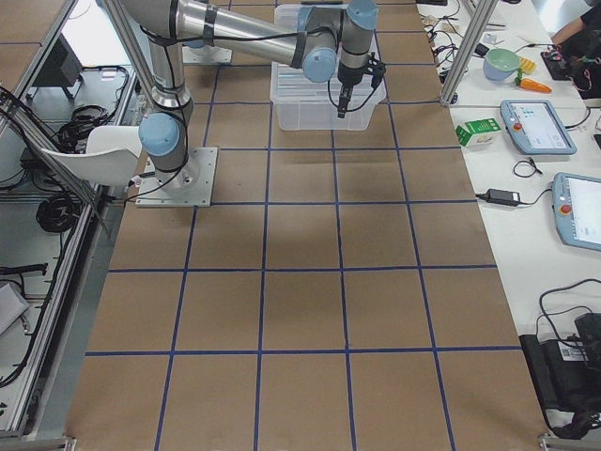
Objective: Place red block in blue tray from box
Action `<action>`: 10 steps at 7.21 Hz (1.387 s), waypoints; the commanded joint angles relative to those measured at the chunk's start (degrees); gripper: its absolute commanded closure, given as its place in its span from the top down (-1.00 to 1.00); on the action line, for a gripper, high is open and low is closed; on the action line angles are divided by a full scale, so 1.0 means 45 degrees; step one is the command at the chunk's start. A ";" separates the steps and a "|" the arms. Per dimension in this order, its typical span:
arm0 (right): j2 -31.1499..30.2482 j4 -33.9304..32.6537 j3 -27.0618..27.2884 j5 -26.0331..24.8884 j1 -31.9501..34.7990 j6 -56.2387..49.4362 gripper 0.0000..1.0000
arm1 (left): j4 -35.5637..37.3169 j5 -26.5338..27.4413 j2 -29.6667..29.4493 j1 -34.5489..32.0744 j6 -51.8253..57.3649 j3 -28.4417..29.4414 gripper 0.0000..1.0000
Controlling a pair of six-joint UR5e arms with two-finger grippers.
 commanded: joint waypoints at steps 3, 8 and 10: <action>-0.2309 0.2840 -0.0267 -0.0087 0.0029 -0.0007 1.00 | 0.0000 0.0001 0.0059 0.0001 0.0002 -0.0001 1.00; -0.3330 0.4232 0.0062 0.0050 0.0185 -0.0027 1.00 | 0.0000 0.0001 0.0079 0.0001 0.0022 -0.0001 1.00; -0.3912 0.4154 0.0960 -0.0047 0.0440 -0.0163 1.00 | 0.0000 0.0001 0.0079 0.0020 0.0022 -0.0020 1.00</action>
